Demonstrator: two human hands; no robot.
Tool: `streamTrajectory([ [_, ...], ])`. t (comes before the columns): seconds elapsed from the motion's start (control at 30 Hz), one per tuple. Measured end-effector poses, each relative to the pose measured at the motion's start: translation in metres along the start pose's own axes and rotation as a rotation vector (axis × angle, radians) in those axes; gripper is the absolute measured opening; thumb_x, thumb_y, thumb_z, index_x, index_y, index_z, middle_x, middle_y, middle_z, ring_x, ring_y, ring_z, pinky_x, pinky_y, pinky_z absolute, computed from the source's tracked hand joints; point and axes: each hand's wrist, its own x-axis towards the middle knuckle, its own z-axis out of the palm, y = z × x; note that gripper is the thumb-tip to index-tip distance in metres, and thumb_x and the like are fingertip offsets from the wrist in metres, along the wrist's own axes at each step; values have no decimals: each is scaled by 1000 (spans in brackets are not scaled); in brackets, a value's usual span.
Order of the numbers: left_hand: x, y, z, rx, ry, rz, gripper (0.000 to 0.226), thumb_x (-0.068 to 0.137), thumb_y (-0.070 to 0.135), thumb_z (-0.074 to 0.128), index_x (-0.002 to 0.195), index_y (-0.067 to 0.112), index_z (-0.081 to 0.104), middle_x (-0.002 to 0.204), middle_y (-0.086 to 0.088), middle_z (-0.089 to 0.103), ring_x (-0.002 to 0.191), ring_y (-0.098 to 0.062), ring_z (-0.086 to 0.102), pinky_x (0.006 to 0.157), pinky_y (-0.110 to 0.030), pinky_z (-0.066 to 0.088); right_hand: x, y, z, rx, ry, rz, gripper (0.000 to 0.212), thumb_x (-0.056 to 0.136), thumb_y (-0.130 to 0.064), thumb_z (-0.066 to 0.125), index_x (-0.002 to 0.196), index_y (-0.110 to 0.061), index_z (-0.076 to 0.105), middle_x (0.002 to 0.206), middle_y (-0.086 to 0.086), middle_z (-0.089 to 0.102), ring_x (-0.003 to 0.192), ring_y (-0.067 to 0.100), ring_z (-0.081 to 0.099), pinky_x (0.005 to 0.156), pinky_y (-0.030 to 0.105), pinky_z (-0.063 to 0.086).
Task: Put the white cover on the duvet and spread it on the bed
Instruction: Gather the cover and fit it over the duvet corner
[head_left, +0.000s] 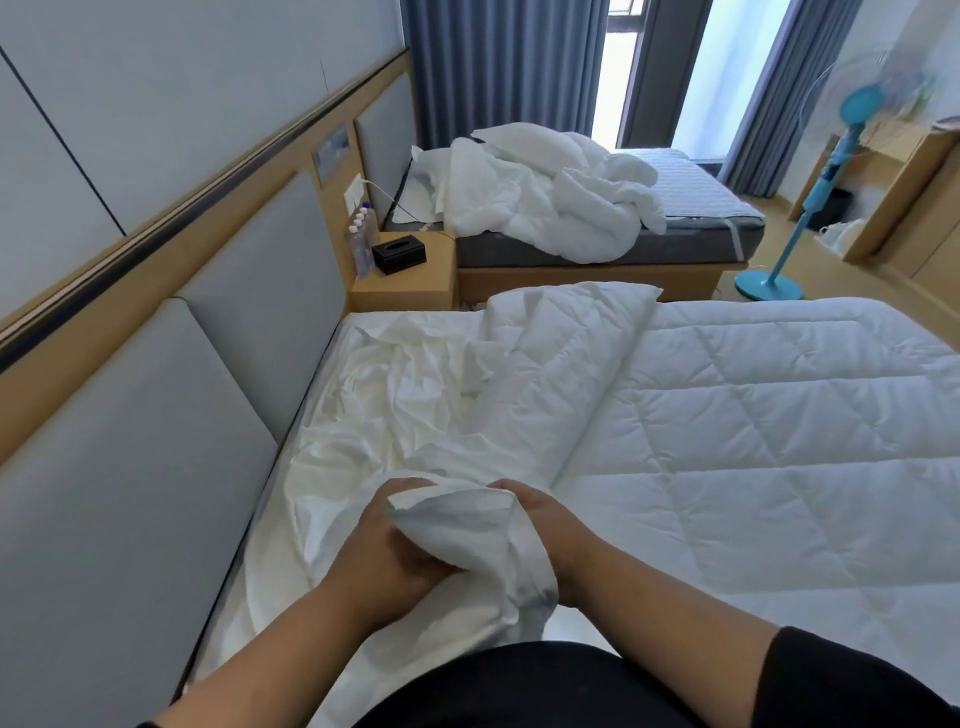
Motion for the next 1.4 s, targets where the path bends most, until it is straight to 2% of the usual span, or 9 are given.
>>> streamTrajectory([
  [0.13,-10,-12,4,107,195,-65,7,86,18,74,91,19,69,89,9,70,88,-2,63,77,-24,51,6,5,-6,-11,47,86,21,80,-20,76,98,-10,72,100,5,74,92,23,69,82,38,58],
  [0.3,-18,-6,7,81,91,-221,32,89,17,74,102,42,59,86,42,63,100,28,50,84,1,38,6,16,0,-186,-4,148,21,93,-13,65,113,-16,72,95,1,74,87,18,68,78,32,57],
  [0.53,-30,-6,11,-1,187,-341,29,92,15,69,92,42,61,84,25,68,96,14,60,75,-7,46,12,19,7,-106,-73,121,11,85,-9,70,95,-10,76,88,1,72,78,15,65,69,28,56],
  [0.83,-41,-6,-15,114,371,-405,34,91,11,69,63,28,57,75,19,64,73,0,59,63,-7,41,29,27,-4,-154,321,-141,33,100,-27,55,70,-13,53,68,-2,51,69,14,47,66,30,43],
  [0.97,-49,5,-32,-29,385,-477,23,92,11,67,73,23,70,76,11,66,74,-6,61,63,-13,43,41,33,-25,-889,294,-418,27,102,-30,50,86,-11,61,79,-2,64,74,18,59,69,32,47],
  [1.07,-51,26,-32,-207,348,-405,16,90,16,71,75,22,74,73,2,67,68,-8,62,63,-18,48,49,36,-31,-1309,288,-685,22,70,-29,83,78,-17,66,70,-3,62,58,19,61,45,26,45],
  [1.17,-41,36,-31,-432,316,-412,23,76,45,69,79,23,75,82,-7,72,80,-27,68,73,-38,55,52,40,-26,-1293,184,-733,39,46,-29,95,76,-20,72,73,-3,68,64,15,67,54,26,57],
  [1.27,-30,29,-28,-437,258,-419,6,90,31,68,88,25,67,85,7,70,82,-11,66,73,-26,52,55,45,0,-1243,154,-558,49,81,-34,77,125,-19,63,126,0,62,119,19,58,106,38,45],
  [1.4,-27,10,-20,-269,247,-518,6,100,18,58,95,22,57,83,16,66,77,4,60,70,-17,44,37,17,14,-609,295,-502,7,98,-33,57,100,-33,64,100,-13,66,95,6,62,91,34,52],
])
